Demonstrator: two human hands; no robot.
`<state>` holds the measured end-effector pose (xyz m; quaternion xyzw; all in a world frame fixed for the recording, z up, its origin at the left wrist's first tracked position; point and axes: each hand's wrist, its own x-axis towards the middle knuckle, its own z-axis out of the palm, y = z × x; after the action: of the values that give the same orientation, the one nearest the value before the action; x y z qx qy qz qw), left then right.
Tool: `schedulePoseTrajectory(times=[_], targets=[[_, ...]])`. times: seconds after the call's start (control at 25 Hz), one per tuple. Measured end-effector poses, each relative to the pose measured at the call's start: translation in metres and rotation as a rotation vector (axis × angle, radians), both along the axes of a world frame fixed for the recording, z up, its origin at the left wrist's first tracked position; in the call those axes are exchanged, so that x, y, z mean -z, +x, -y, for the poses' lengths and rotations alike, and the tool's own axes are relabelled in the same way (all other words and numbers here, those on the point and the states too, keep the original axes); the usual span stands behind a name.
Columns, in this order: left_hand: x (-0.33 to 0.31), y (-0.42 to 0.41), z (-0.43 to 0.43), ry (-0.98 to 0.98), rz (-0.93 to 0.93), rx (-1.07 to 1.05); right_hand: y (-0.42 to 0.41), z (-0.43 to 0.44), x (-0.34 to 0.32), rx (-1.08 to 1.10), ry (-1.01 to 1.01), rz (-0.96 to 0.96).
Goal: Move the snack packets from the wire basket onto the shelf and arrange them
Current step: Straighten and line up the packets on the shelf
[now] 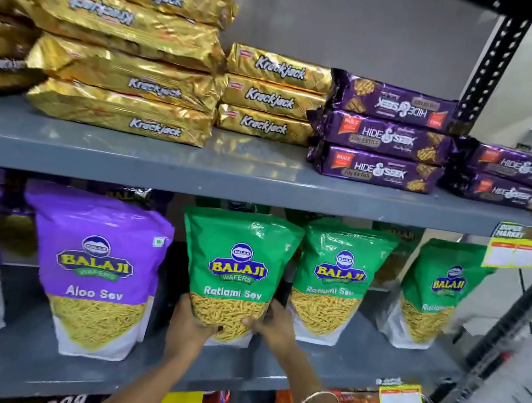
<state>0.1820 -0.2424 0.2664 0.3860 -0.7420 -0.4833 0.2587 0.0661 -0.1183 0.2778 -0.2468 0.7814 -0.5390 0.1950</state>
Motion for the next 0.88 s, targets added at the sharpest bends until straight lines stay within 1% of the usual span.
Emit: schedulePoseTrajectory(times=[0.12,0.2,0.24,0.28,0.32,0.36,0.4,0.44,0.48,0.52,0.56,0.6,0.64,0.72,0.8,0.88], targets=[[0.001,-0.007,-0.006,-0.015,0.029,0.036,-0.015,-0.004,0.016,0.023,-0.002,-0.031],[-0.006,-0.005,-0.019,-0.013,0.006,0.014,-0.016,-0.010,0.011,-0.025,0.035,-0.044],[-0.006,-0.001,-0.026,-0.086,0.018,-0.063,-0.015,-0.016,0.007,-0.046,0.071,-0.046],[-0.004,0.003,-0.035,-0.220,0.043,-0.148,-0.017,-0.023,0.003,-0.049,0.081,-0.046],[0.003,0.005,-0.044,-0.391,0.022,-0.182,-0.019,-0.032,0.002,-0.016,0.086,-0.046],[0.008,0.008,-0.057,-0.538,-0.033,-0.151,-0.022,-0.043,0.001,0.046,0.095,-0.070],[0.011,0.006,-0.073,-0.624,-0.068,-0.027,-0.027,-0.059,-0.001,0.150,0.097,-0.103],[0.013,-0.001,-0.087,-0.621,-0.081,0.123,-0.035,-0.073,0.000,0.283,0.100,-0.124],[0.011,-0.012,-0.098,-0.567,-0.074,0.275,-0.042,-0.088,-0.001,0.411,0.082,-0.121],[0.008,-0.028,-0.110,-0.468,-0.042,0.400,-0.051,-0.102,-0.003,0.517,0.041,-0.094],[0.005,-0.048,-0.120,-0.366,-0.023,0.443,-0.064,-0.115,-0.001,0.564,0.016,-0.074],[-0.001,-0.069,-0.129,-0.236,-0.023,0.387,-0.080,-0.123,0.002,0.528,-0.002,-0.046],[-0.005,-0.085,-0.134,-0.110,-0.023,0.308,-0.088,-0.126,0.002,0.446,0.016,-0.029],[-0.009,-0.118,-0.134,0.050,-0.061,0.213,-0.113,-0.126,0.013,0.283,0.020,-0.013],[-0.007,-0.137,-0.129,0.146,-0.040,0.185,-0.134,-0.120,0.031,0.195,-0.003,0.028],[0.003,-0.149,-0.128,0.148,-0.011,0.167,-0.147,-0.122,0.036,0.147,-0.011,0.034]])
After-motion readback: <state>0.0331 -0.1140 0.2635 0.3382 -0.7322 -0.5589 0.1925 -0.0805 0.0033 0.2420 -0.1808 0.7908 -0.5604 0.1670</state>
